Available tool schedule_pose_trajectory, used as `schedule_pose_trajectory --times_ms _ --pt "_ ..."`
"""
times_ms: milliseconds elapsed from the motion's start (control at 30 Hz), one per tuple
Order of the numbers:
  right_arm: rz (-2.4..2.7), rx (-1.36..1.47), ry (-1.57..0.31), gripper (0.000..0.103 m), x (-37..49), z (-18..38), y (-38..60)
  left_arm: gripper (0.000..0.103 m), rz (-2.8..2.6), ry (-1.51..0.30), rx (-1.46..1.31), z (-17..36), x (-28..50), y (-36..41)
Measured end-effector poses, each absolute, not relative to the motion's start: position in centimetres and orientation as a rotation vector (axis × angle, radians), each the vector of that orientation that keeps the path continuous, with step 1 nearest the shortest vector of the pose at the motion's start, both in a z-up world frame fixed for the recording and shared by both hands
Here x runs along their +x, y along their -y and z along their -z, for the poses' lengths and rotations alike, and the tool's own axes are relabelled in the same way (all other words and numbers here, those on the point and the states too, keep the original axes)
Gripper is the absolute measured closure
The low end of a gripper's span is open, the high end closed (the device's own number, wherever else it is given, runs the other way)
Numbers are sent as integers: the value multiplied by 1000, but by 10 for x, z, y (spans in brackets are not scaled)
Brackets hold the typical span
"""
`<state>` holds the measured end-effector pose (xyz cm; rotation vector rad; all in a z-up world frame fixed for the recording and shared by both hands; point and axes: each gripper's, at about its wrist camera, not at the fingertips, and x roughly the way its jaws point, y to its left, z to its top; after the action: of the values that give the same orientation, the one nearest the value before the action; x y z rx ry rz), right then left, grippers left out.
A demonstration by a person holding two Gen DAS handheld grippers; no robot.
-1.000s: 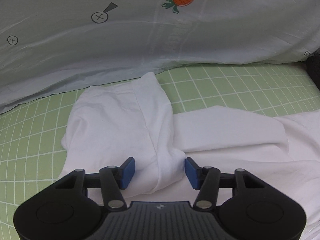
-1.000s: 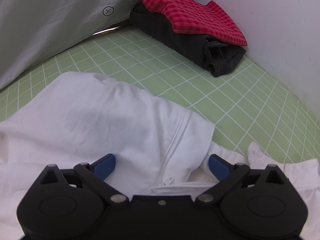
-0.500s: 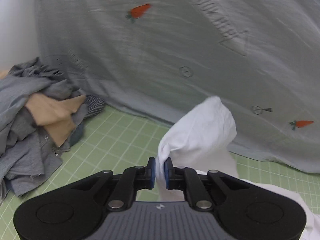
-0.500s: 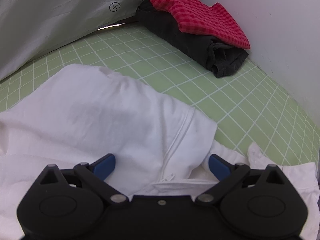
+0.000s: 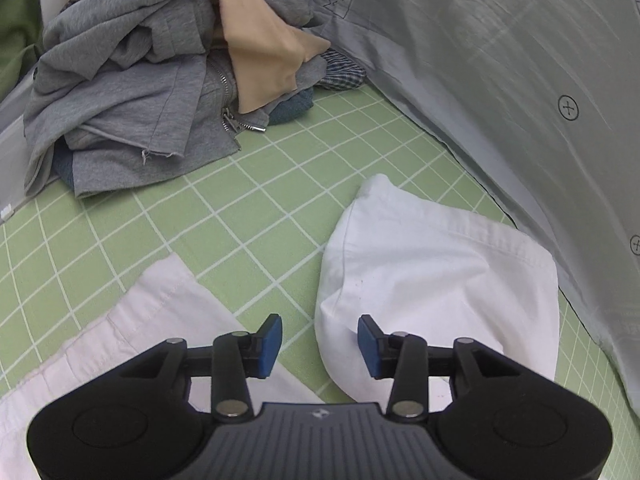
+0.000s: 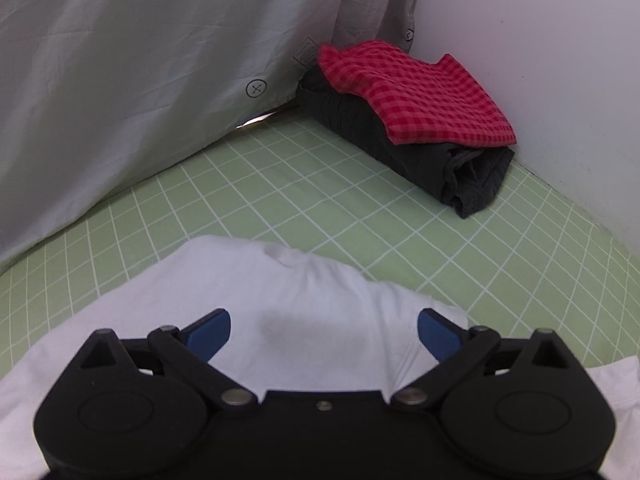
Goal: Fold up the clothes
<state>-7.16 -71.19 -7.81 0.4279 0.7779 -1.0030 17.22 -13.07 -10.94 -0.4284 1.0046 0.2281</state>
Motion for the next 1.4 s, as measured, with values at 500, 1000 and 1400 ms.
schedule_pose_trajectory --times_ms 500,1000,1400 --pt "963 517 -861 5 -26 117 760 64 -194 -1067 -502 130 212 140" --pt "823 564 -687 83 -114 81 726 93 -243 -894 -599 73 125 91" --pt "840 497 -639 84 -104 65 747 94 -79 -688 -391 -8 196 173"
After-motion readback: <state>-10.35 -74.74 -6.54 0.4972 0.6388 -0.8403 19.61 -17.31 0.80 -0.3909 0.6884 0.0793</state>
